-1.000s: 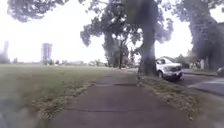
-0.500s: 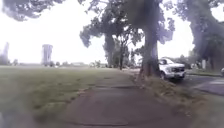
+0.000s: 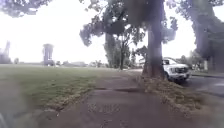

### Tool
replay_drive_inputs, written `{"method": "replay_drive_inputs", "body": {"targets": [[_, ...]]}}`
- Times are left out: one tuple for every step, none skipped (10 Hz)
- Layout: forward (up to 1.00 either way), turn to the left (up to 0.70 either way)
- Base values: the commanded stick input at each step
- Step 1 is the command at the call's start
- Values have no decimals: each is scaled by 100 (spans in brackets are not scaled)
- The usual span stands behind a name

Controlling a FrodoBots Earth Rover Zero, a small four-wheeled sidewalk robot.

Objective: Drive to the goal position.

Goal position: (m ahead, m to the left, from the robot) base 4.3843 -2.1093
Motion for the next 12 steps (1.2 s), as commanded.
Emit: {"method": "replay_drive_inputs", "body": {"targets": [[70, 0], [70, 0], [70, 0], [70, 0], [70, 0], [70, 0], [70, 0], [70, 0], [70, 0], [70, 0], [70, 0], [70, 0]]}}
